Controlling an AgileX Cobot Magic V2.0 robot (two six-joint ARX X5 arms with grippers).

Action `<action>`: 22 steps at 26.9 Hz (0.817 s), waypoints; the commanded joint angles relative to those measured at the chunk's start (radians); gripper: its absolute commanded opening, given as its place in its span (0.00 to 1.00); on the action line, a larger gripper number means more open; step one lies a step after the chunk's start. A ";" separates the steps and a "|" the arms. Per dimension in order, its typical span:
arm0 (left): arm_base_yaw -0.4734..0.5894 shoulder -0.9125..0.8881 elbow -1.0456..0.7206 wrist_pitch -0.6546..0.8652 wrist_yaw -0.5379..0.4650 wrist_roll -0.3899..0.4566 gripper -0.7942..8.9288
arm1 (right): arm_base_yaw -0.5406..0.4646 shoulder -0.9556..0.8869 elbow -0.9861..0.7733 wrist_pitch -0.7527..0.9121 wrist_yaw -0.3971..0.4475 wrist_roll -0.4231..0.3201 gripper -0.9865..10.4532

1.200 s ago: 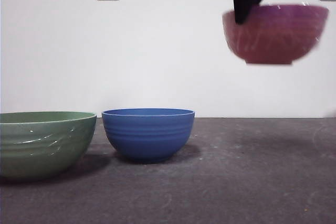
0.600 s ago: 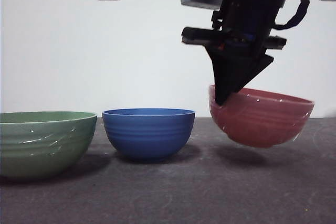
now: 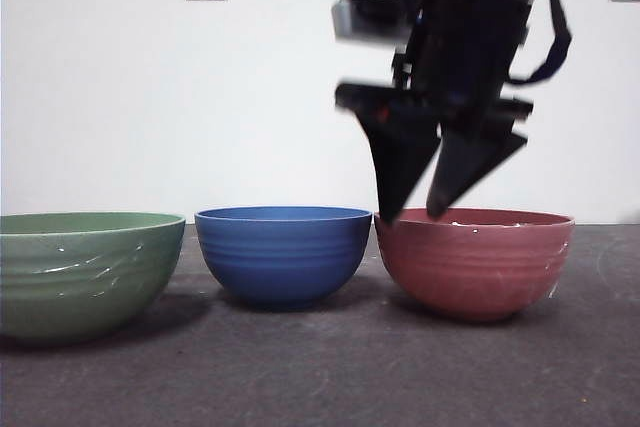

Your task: Pick up the green bowl on the top,put the green bowl on the left,pick up the red bowl in the middle,put the red bowl on the right

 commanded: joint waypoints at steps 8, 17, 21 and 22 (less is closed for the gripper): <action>0.002 -0.002 -0.001 0.120 0.002 0.037 0.06 | -0.051 -0.502 -0.007 0.130 0.029 -0.117 0.07; 0.002 -0.138 -0.222 0.236 0.003 0.031 0.07 | -0.122 -0.949 -0.283 0.208 0.100 -0.090 0.07; 0.002 -0.220 -0.338 0.324 0.025 0.028 0.07 | -0.122 -1.088 -0.372 0.231 0.137 -0.050 0.07; 0.002 -0.228 -0.351 0.331 0.028 0.026 0.07 | -0.122 -1.106 -0.373 0.225 0.140 -0.050 0.08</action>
